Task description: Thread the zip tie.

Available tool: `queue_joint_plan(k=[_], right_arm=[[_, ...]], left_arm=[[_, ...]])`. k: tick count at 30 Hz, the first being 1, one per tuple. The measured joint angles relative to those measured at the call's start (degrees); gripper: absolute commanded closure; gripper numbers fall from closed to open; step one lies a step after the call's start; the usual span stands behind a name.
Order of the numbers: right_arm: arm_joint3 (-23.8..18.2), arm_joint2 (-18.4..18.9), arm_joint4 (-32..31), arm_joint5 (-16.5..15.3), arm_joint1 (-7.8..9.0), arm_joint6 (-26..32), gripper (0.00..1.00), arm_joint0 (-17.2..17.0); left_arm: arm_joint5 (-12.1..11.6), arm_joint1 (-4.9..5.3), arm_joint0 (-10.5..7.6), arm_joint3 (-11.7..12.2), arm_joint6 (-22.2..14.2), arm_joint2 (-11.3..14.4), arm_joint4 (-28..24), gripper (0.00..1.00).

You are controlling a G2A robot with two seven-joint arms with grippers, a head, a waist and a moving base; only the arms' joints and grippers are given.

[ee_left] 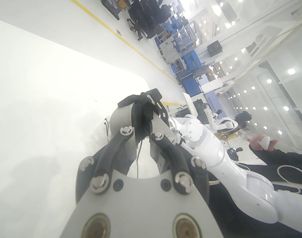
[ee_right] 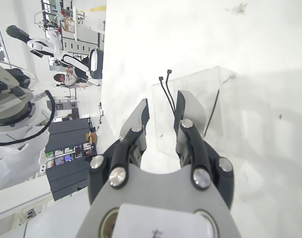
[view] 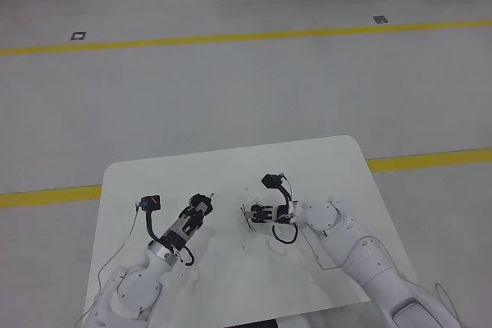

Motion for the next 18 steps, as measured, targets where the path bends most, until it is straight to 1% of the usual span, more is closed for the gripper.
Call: queue_joint_plan(k=[8,10,18], right_arm=[[-0.5,-0.6,-0.5,1.0,0.09,-0.1,0.82,0.1],[-0.3,-1.0,-0.7,1.3,0.04,-0.2,0.86,0.4],[0.7,-2.2,-1.6,1.8,-0.19,-1.1,0.87,1.5]], left_arm=[[0.0,0.0,0.0,0.0,0.0,0.0,0.0,1.0],[0.0,0.0,0.0,0.0,0.0,0.0,0.0,1.0],[0.0,0.0,0.0,0.0,0.0,0.0,0.0,1.0]])
